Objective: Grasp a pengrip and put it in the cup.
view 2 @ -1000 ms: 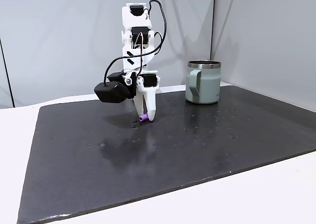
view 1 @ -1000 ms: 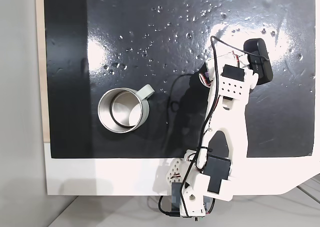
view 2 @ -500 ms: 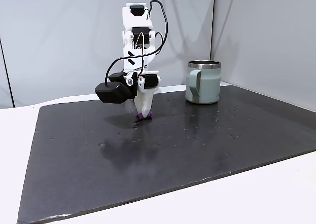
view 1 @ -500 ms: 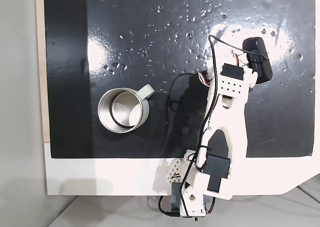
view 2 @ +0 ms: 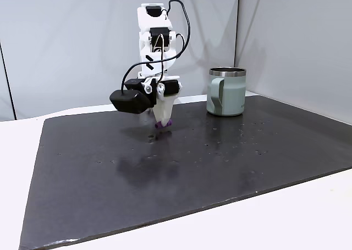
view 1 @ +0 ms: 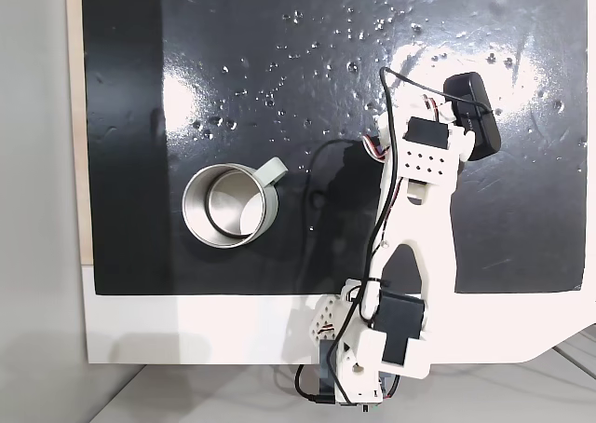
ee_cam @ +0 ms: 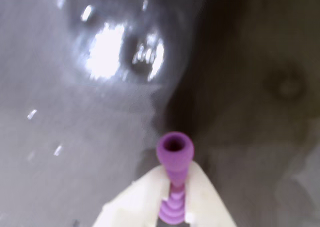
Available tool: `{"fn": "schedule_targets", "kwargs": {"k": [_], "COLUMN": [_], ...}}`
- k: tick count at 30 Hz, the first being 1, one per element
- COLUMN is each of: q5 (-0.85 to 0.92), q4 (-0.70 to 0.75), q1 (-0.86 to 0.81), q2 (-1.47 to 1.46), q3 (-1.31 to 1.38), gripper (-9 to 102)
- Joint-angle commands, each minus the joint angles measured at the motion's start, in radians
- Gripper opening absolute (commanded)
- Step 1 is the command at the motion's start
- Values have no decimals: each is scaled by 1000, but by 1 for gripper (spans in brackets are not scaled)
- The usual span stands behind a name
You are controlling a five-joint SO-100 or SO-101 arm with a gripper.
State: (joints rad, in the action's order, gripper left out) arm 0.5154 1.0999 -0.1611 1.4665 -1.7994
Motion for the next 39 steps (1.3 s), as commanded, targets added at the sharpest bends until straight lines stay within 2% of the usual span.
{"fn": "schedule_targets", "kwargs": {"k": [1,11,19,28,34,39], "q5": [-29,-63,-233,-449,-495,-525], "q4": [67,291,488,512,568,597], "q1": [29,121,328,643,807,874], "q2": [146,476,560,523,439,394], "q3": [43,63,298,456,494,485], "gripper": [0,0,0,0,0,0]}}
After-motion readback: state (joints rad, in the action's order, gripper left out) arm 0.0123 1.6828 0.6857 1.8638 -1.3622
